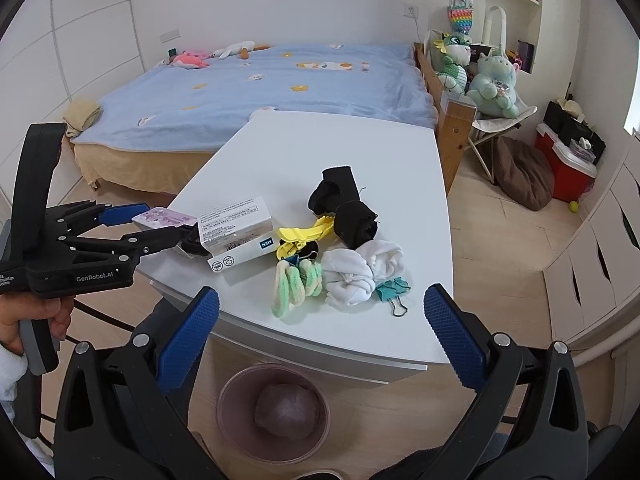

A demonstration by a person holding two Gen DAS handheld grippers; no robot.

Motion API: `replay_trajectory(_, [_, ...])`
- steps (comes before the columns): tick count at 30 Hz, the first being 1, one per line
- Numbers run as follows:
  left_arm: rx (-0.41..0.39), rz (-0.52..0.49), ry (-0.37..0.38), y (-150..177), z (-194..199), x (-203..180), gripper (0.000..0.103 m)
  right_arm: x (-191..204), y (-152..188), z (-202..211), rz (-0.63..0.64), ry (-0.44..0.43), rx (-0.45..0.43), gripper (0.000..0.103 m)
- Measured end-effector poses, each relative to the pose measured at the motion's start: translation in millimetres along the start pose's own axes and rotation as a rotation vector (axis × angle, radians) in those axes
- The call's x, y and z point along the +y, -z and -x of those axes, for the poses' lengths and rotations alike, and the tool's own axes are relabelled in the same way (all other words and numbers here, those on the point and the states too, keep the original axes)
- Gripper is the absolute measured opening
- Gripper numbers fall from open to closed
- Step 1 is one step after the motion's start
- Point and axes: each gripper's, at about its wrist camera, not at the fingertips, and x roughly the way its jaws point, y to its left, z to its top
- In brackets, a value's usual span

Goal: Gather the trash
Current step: 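Grasp the white medicine box with the right gripper while the left gripper holds the pink box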

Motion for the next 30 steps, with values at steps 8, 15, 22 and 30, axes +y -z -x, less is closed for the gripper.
replay_trajectory(8, [-0.018,0.010,-0.003,-4,6,7,0.065,27,-18,-14,0.079,-0.045,0.019,0.100])
replay_trajectory(15, [-0.041,0.007,-0.002,-10,16,9,0.065,46,-39,-36,0.138,-0.092,0.054,0.100])
replay_trajectory(22, [-0.058,0.009,0.005,-13,27,13,0.065,59,-46,-63,0.204,-0.104,0.108,0.100])
replay_trajectory(30, [-0.061,0.012,0.013,-15,30,15,0.065,65,-54,-88,0.197,-0.121,0.148,0.100])
